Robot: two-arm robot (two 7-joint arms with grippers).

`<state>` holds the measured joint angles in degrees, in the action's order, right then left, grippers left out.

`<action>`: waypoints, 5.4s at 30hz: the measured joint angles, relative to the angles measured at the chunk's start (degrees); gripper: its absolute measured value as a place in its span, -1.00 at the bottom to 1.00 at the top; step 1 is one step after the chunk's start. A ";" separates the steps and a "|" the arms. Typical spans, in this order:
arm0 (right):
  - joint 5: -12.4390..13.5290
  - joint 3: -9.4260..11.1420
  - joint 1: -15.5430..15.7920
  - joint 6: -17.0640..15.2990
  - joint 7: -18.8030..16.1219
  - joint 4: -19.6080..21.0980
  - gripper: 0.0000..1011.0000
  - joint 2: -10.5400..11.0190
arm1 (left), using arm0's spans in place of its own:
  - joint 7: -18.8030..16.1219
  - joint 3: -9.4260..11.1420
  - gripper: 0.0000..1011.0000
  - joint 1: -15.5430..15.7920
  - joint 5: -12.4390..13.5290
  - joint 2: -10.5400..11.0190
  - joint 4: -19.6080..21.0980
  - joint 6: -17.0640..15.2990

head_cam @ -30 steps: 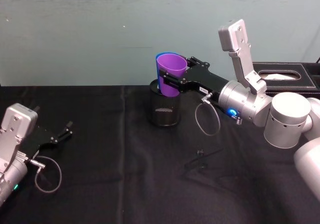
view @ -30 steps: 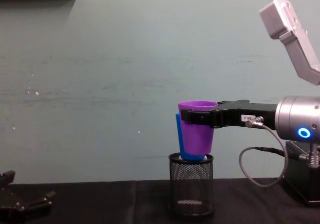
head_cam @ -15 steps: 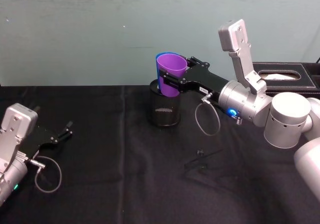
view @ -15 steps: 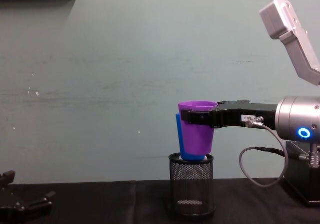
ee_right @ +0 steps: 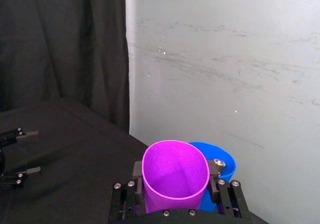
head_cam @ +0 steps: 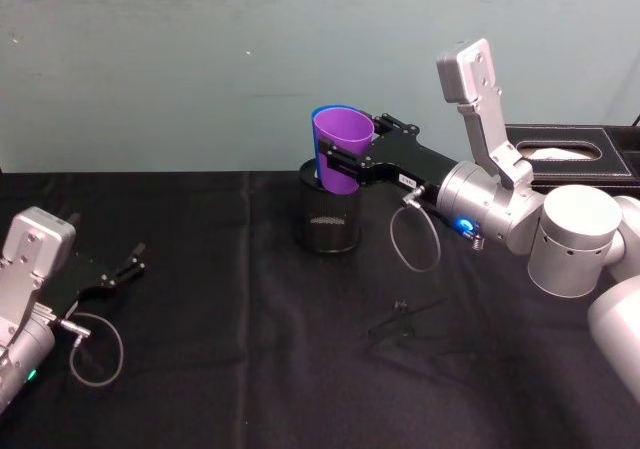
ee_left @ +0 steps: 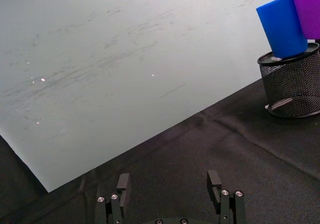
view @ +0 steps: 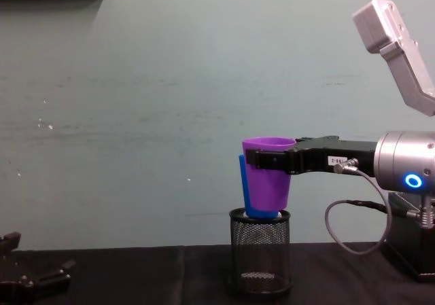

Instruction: Pick up one cup with a gripper and tap it against the other cup.

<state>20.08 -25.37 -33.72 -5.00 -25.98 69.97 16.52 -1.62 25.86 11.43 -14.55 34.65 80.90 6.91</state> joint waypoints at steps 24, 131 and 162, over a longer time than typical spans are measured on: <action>0.00 0.00 0.00 0.00 0.00 0.00 0.45 0.00 | 0.00 0.00 0.98 0.00 0.00 0.00 0.00 0.00; 1.27 0.46 12.78 0.34 1.32 16.27 0.45 4.40 | 0.00 0.00 0.98 0.00 0.00 0.00 0.00 0.00; -3.05 3.02 26.83 9.97 3.68 15.85 0.45 4.54 | 0.00 0.00 0.98 0.00 0.00 0.00 0.00 0.00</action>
<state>17.03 -22.36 -6.89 4.98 -22.30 85.82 21.07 -1.62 25.86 11.43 -14.55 34.64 80.90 6.91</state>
